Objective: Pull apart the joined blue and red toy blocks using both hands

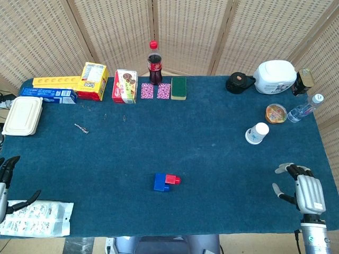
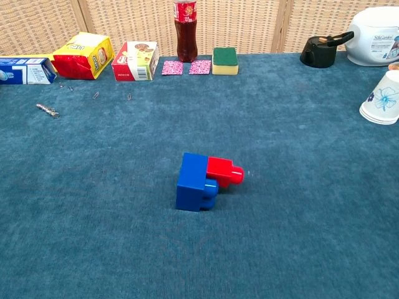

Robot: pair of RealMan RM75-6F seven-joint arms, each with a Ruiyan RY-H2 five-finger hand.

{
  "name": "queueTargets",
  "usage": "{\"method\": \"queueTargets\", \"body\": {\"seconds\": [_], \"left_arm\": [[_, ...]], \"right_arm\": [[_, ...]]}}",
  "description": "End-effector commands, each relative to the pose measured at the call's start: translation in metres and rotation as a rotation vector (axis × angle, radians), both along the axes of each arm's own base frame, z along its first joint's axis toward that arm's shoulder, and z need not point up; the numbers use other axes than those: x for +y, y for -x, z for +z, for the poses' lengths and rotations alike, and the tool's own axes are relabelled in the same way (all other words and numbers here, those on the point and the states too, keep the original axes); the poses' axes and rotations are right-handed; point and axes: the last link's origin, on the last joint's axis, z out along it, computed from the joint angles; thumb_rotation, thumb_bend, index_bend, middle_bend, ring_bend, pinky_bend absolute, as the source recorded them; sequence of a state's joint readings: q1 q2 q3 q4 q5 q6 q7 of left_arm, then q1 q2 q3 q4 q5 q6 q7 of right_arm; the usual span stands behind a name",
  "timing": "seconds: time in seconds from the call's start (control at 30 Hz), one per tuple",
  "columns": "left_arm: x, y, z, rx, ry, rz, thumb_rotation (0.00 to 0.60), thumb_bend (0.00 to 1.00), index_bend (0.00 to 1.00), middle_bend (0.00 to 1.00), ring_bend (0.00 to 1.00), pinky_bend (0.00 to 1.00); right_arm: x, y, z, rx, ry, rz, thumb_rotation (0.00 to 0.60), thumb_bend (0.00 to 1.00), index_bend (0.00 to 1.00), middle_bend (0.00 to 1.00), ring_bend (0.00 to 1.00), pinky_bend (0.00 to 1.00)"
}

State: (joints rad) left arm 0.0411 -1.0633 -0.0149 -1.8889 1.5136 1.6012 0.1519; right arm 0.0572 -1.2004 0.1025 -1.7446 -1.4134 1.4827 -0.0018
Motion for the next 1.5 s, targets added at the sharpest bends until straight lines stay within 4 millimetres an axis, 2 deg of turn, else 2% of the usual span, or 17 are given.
{"method": "queueTargets", "body": {"seconds": [0.03, 0.47, 0.8, 0.97, 1.1, 1.3, 1.5], "left_arm": [[0.0, 0.0, 0.0, 0.0, 0.001, 0.0, 0.403, 0.22, 0.08, 0.14, 0.0, 0.09], [0.0, 0.0, -0.003, 0.026, 0.048, -0.019, 0.405, 0.22, 0.08, 0.14, 0.0, 0.09], [0.031, -0.023, -0.009, 0.062, 0.201, -0.117, 0.405, 0.22, 0.08, 0.14, 0.0, 0.09], [0.053, -0.044, -0.023, 0.058, 0.315, -0.184, 0.4, 0.22, 0.08, 0.14, 0.0, 0.09], [0.074, -0.071, -0.04, 0.08, 0.417, -0.262, 0.4, 0.22, 0.08, 0.14, 0.0, 0.09], [0.099, -0.115, -0.074, 0.104, 0.554, -0.368, 0.4, 0.22, 0.08, 0.15, 0.02, 0.09], [0.119, -0.152, -0.113, 0.107, 0.637, -0.422, 0.394, 0.22, 0.14, 0.14, 0.06, 0.09]], "right_arm": [[0.0, 0.0, 0.0, 0.0, 0.001, 0.002, 0.598, 0.32, 0.43, 0.36, 0.37, 0.24], [0.005, 0.003, 0.002, 0.0, 0.005, -0.005, 0.599, 0.32, 0.43, 0.36, 0.37, 0.24], [0.01, 0.005, 0.004, -0.002, 0.013, -0.012, 0.6, 0.32, 0.43, 0.36, 0.37, 0.24], [0.012, 0.007, 0.005, -0.003, 0.016, -0.018, 0.6, 0.32, 0.43, 0.36, 0.37, 0.24], [0.014, 0.007, 0.005, -0.006, 0.019, -0.015, 0.599, 0.32, 0.43, 0.36, 0.37, 0.24], [0.019, 0.01, 0.004, -0.012, 0.022, -0.022, 0.599, 0.32, 0.43, 0.36, 0.37, 0.24], [0.024, 0.015, 0.006, -0.019, 0.034, -0.031, 0.6, 0.32, 0.43, 0.36, 0.37, 0.24]]}}
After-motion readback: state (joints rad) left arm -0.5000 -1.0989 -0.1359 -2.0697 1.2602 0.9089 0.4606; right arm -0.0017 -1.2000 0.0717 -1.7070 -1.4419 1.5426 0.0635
